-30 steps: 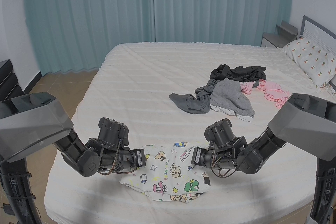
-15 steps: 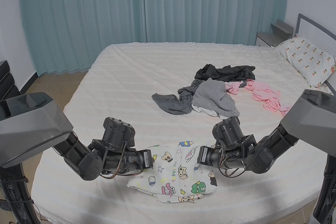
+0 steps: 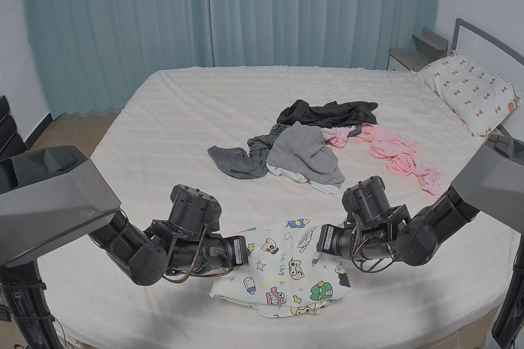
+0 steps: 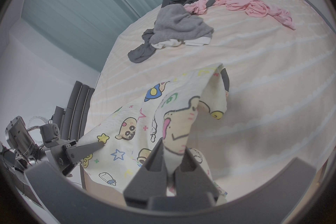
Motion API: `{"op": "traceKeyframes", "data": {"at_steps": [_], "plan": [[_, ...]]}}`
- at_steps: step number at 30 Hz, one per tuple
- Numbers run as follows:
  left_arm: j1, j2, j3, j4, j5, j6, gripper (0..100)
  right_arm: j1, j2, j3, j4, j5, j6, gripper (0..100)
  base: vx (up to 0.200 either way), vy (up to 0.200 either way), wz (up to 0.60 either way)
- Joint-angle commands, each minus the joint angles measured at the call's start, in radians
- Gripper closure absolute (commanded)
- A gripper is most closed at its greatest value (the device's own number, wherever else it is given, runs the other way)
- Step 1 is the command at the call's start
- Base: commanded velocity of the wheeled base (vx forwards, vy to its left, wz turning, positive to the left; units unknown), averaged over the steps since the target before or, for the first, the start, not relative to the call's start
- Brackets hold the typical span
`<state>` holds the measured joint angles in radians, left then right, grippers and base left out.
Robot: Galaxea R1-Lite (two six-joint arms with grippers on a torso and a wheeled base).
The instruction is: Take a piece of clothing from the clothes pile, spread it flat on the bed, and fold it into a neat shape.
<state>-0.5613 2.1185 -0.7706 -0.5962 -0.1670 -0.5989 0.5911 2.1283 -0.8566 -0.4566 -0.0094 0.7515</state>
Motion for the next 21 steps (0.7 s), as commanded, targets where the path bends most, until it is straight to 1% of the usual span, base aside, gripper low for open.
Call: {"op": "traceKeyframes", "data": {"at_steps": [1,7,16,21], "plan": [[-0.002,0.006,0.001,-0.002,0.000,-0.002,100,-0.002,0.001,0.001,-0.001,-0.001,0.000,100,0.000,-0.200,0.00],[0.000,0.017,-0.001,-0.005,0.000,-0.002,100,-0.005,0.015,-0.002,-0.001,-0.001,-0.001,100,0.000,-0.200,0.00],[0.014,0.069,-0.004,-0.010,0.000,-0.001,100,-0.002,0.068,-0.010,-0.005,-0.011,-0.009,100,0.000,0.000,0.00],[0.023,0.097,-0.004,-0.013,0.030,0.001,100,0.003,0.085,-0.010,-0.007,-0.011,-0.011,100,0.000,0.000,0.00]]}}
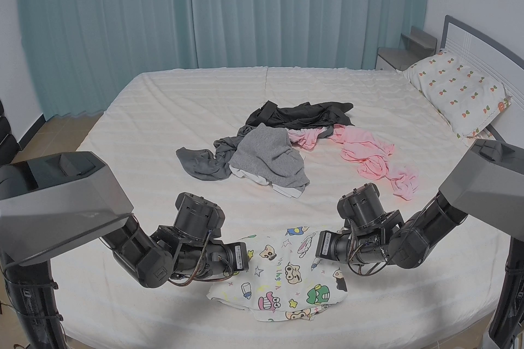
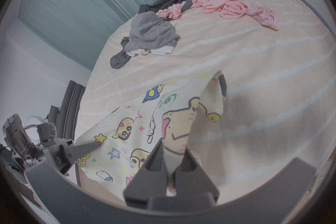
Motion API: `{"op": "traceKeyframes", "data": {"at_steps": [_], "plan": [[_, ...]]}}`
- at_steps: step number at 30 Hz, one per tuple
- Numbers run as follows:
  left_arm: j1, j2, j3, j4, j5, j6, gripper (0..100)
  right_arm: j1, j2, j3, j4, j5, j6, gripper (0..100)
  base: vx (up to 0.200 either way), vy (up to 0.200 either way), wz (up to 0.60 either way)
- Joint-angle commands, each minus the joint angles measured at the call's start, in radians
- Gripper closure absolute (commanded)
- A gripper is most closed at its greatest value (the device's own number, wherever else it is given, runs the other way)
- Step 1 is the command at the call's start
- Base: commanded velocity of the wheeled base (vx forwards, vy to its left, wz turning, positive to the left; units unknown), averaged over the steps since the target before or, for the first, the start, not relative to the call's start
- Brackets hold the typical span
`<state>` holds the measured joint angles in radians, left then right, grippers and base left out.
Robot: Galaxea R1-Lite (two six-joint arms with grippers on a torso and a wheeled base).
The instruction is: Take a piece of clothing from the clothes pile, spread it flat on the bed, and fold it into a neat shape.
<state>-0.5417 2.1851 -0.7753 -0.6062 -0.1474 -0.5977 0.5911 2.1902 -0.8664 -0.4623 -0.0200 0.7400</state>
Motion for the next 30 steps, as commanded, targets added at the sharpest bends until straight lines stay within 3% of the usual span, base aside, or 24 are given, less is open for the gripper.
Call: {"op": "traceKeyframes", "data": {"at_steps": [1,13,14,15,20,25,28,30], "plan": [[0.003,0.035,0.001,-0.006,0.019,-0.001,100,0.003,0.026,-0.002,-0.002,0.000,0.001,100,0.000,0.000,0.00],[0.005,0.113,-0.005,-0.053,0.077,0.004,100,0.003,0.069,0.000,-0.010,-0.006,-0.001,100,0.000,0.000,0.00],[0.005,0.117,-0.007,-0.053,0.081,0.004,0,0.003,0.071,0.000,-0.010,-0.006,-0.001,100,0.000,0.000,0.00],[0.005,0.119,-0.007,-0.053,0.083,0.004,0,0.000,0.071,0.001,-0.010,-0.006,-0.001,0,0.000,0.000,0.00],[0.016,0.119,0.001,-0.053,0.085,0.006,0,-0.007,0.063,0.029,0.005,-0.009,-0.005,0,0.000,0.000,0.00],[0.063,0.065,0.036,-0.070,0.108,0.006,0,-0.043,-0.012,0.106,-0.007,-0.077,-0.045,0,0.000,0.000,0.00],[0.103,-0.021,0.077,-0.153,0.117,0.004,0,-0.070,-0.106,0.139,-0.015,-0.097,-0.039,0,0.000,0.000,0.00],[0.138,-0.123,0.159,-0.294,0.123,0.009,0,-0.099,-0.256,0.193,-0.022,-0.120,-0.045,0,0.000,0.000,0.00]]}}
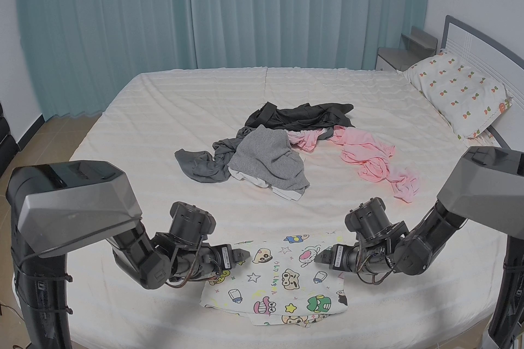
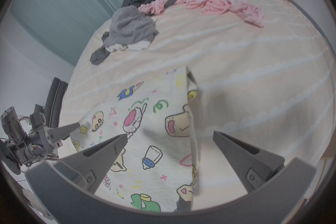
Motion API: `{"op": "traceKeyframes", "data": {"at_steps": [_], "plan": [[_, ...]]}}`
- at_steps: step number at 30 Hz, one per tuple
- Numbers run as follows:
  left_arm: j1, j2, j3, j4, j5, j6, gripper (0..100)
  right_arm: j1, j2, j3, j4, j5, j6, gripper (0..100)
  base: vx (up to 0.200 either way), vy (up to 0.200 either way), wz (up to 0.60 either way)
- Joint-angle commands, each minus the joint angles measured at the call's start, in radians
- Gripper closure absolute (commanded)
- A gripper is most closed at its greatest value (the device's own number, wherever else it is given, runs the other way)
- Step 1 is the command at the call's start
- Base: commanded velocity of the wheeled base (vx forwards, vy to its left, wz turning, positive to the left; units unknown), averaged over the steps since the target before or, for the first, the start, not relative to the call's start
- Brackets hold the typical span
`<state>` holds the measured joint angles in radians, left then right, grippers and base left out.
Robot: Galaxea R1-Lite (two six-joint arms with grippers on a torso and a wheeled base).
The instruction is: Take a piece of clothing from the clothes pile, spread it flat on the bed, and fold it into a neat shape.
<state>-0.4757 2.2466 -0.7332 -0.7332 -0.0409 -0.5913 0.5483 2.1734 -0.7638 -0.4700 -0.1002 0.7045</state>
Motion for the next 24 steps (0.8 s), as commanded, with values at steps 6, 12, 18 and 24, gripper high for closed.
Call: {"op": "traceKeyframes", "data": {"at_steps": [6,12,18,24], "plan": [[0.157,-0.516,0.285,-0.264,0.033,0.056,0,-0.059,-0.684,0.213,0.002,-0.099,-0.069,0,0.000,0.000,0.00],[0.166,-0.897,0.367,-0.018,0.231,0.145,0,-0.062,-1.078,0.370,0.093,-0.219,-0.263,0,0.000,0.000,0.00],[0.143,-1.354,0.327,0.532,0.317,0.146,0,-0.183,-1.403,0.452,0.324,-0.303,-0.278,0,0.000,0.000,0.00],[0.223,-1.618,0.229,0.965,0.375,0.145,0,-0.335,-1.669,0.475,0.519,-0.294,-0.332,0,0.000,0.000,0.00]]}}
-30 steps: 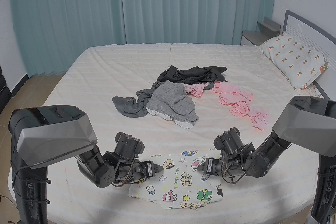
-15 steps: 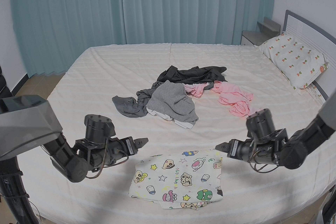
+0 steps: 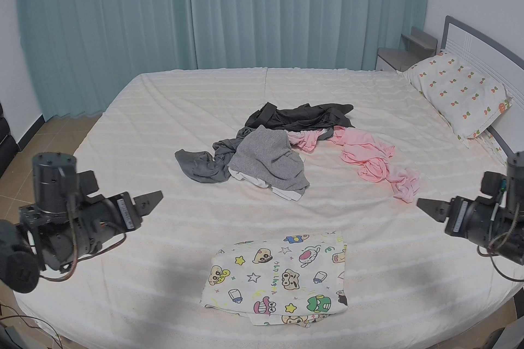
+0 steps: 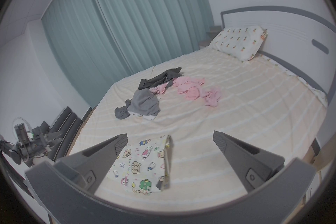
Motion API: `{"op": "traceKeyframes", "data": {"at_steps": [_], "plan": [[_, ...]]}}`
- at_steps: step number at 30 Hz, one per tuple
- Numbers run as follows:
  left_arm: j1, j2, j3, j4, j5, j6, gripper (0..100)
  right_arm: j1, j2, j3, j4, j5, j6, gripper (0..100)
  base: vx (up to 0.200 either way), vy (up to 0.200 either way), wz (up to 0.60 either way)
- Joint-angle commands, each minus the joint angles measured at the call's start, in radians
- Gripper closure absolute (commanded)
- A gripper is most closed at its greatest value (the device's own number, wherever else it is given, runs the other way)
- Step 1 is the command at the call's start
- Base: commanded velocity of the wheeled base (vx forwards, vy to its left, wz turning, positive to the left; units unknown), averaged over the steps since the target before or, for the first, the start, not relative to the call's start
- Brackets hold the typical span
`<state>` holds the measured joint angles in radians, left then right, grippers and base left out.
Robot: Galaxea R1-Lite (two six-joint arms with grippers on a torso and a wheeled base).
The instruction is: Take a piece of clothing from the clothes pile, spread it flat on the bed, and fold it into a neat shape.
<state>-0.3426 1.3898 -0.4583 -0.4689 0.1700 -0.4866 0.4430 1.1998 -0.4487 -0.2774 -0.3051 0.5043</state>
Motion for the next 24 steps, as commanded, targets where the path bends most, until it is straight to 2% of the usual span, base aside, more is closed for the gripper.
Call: {"op": "traceKeyframes", "data": {"at_steps": [1,2,5,7,13,15,17,21,22,23,24], "plan": [[0.116,-0.784,-0.053,0.753,0.163,0.040,0,-0.245,-0.732,0.160,0.350,-0.083,-0.147,0,0.000,0.000,0.00],[0.149,-0.807,-0.051,0.809,0.163,0.039,0,-0.270,-0.778,0.160,0.379,-0.075,-0.167,0,0.000,0.000,0.00],[0.200,-0.834,-0.037,0.868,0.158,0.037,0,-0.331,-0.850,0.160,0.434,-0.071,-0.210,0,0.000,0.000,0.00],[0.247,-0.891,-0.020,0.877,0.160,0.037,0,-0.405,-0.948,0.157,0.489,-0.052,-0.291,0,0.000,0.000,0.00],[0.321,-1.023,0.006,0.894,0.160,0.046,0,-0.441,-1.200,0.180,0.609,-0.035,-0.490,0,0.000,0.000,0.00],[0.324,-1.075,0.041,0.894,0.163,0.065,0,-0.441,-1.200,0.211,0.593,-0.034,-0.487,0,0.000,0.000,0.00],[0.338,-1.170,0.096,0.892,0.180,0.129,0,-0.441,-1.198,0.246,0.546,-0.019,-0.452,0,0.000,0.000,0.00],[0.362,-1.355,0.176,0.874,0.213,0.332,0,-0.441,-1.198,0.384,0.383,0.093,-0.415,0,0.000,0.000,0.00],[0.359,-1.371,0.188,0.863,0.223,0.356,0,-0.441,-1.198,0.401,0.337,0.119,-0.412,0,0.000,0.000,0.00],[0.352,-1.387,0.207,0.820,0.230,0.367,0,-0.441,-1.198,0.426,0.264,0.178,-0.401,0,0.000,0.000,0.00],[0.349,-1.387,0.222,0.788,0.229,0.367,0,-0.441,-1.198,0.440,0.228,0.196,-0.411,0,0.000,0.000,0.00]]}}
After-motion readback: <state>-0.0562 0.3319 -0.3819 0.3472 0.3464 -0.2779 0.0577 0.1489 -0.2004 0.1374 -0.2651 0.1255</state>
